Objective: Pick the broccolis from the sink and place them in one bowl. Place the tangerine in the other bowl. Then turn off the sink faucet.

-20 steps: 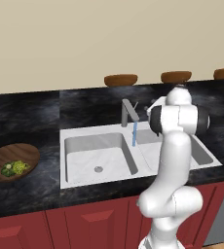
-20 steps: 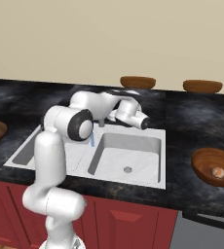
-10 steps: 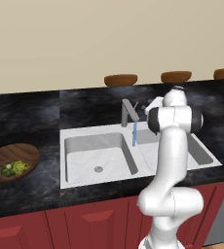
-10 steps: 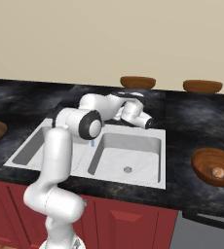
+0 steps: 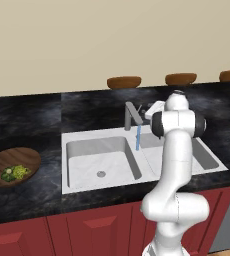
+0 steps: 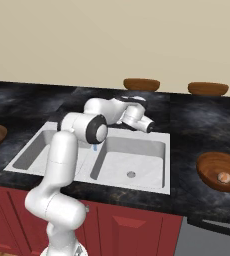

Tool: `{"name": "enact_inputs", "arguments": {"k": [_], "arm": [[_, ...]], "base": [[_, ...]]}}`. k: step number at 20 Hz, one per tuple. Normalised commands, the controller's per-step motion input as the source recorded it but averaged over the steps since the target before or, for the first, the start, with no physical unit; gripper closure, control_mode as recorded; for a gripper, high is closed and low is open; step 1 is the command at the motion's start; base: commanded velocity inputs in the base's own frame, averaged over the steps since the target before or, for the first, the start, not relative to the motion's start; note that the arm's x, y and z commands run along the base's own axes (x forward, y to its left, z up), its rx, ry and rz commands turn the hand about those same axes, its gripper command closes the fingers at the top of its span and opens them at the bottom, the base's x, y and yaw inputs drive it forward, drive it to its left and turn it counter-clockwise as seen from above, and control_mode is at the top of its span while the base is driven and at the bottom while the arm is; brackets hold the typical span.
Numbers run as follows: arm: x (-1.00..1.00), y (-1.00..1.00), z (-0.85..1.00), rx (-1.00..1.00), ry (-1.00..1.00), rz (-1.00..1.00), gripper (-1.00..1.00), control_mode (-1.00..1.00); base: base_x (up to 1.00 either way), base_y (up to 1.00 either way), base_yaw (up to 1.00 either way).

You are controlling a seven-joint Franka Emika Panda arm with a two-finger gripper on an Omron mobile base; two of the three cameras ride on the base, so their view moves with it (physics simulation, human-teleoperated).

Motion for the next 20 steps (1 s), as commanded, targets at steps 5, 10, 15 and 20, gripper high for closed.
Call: {"name": "enact_inputs", "arguments": {"k": [5, 10, 15, 20], "arm": [[0.03, 0.01, 0.02, 0.01, 0.0, 0.0, -1.0, -1.0], [0.0, 0.08, 0.16, 0.01, 0.04, -0.01, -1.0, -1.0], [0.0, 0.11, 0.07, 0.0, 0.04, -0.01, -1.0, -1.0], [0.07, 0.03, -0.15, 0.0, 0.0, 0.0, -1.0, -1.0]], "base": [[0.0, 0.0, 0.0], [0.0, 0.0, 0.0], [0.0, 0.0, 0.0], [0.0, 0.0, 0.0]]}}
